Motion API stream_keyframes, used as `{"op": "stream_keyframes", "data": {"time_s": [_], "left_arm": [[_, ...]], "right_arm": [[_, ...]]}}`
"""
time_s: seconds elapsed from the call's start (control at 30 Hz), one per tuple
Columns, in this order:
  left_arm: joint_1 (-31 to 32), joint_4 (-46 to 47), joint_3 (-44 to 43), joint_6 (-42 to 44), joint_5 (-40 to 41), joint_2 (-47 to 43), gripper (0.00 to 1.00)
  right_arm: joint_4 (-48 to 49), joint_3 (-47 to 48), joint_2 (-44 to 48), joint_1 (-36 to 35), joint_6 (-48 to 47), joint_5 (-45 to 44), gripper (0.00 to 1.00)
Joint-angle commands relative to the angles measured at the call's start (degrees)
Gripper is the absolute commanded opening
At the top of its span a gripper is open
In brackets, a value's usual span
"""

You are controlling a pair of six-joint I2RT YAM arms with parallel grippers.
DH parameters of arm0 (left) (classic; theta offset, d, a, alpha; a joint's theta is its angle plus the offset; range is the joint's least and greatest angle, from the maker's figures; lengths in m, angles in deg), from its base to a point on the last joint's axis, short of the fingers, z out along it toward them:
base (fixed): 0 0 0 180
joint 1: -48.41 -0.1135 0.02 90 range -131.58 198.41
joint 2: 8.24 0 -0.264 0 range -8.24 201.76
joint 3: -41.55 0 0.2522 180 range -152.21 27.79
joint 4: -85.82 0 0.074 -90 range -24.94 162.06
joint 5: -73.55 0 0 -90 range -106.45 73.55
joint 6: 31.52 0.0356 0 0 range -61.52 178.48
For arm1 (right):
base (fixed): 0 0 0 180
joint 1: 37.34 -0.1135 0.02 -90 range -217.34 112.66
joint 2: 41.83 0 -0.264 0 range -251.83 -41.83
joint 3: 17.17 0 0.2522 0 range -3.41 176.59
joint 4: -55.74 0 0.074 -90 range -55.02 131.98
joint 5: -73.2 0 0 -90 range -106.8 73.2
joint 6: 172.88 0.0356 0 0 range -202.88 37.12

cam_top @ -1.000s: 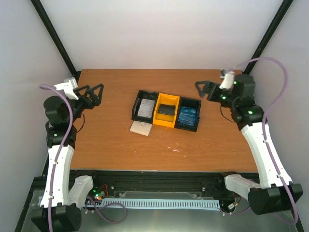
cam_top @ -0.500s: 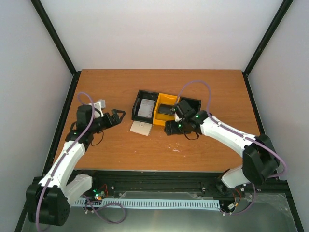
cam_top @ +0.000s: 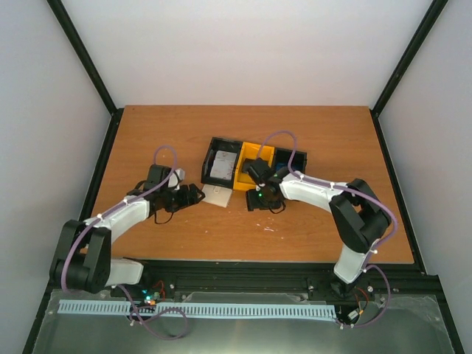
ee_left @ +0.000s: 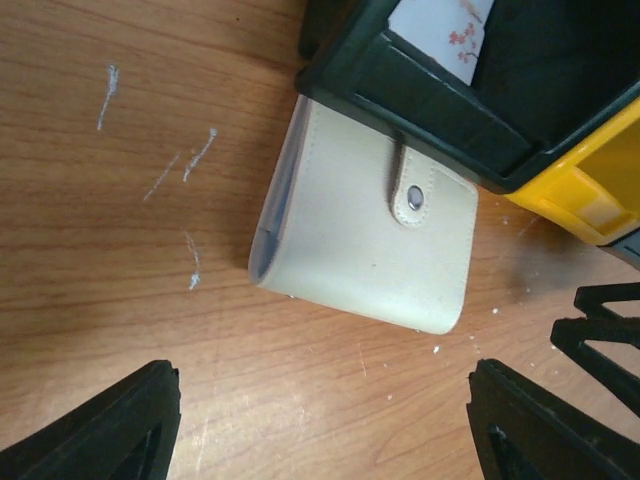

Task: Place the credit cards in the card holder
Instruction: Adjust the storage box at the center of the board, then open the card holder at the center of the board.

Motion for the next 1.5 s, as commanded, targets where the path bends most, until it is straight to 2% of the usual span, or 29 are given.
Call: {"op": "stream_keyframes", "data": {"time_s": [0.0, 0.47, 0.67, 0.83, 0.93, 1.17, 1.33, 1.47], "left_arm": [[0.5, 2.1, -3.4, 3.1, -0.1, 3.4, 0.77], [0.5, 7.2, -6.1, 3.9, 0.3, 12.7, 0.62], [0.5, 9.4, -7.5, 4.5, -0.2, 15.3, 0.58], [0.5, 10.8, -9.4, 5.5, -2.0, 18.3, 0.51], [0.5, 11.4, -10.1, 6.1, -4.1, 20.5, 0.40], [0.5, 12.7, -6.4, 6.4, -9.9, 19.1, 0.21], [1.1, 19.5, 0.8, 5.2, -20.2, 15.6, 0.18], [4.2, 18.7, -0.5, 4.7, -22.9, 16.9, 0.19]], "right_arm": [[1.6, 4.0, -2.9, -0.6, 3.0, -3.8, 0.64], [4.5, 14.8, -14.5, -0.6, 8.2, -10.3, 0.56], [8.1, 16.1, -16.2, -0.7, 7.7, -5.6, 0.56], [11.7, 12.8, -14.1, -0.6, 7.3, 1.3, 0.57], [13.5, 10.3, -12.4, -0.6, 6.5, 4.9, 0.57], [14.2, 4.6, -6.5, -0.6, 5.3, 5.4, 0.57], [13.5, 2.3, -2.9, -0.6, 5.2, 3.7, 0.57], [13.7, 1.4, -1.8, -0.6, 6.1, 2.5, 0.57]]}}
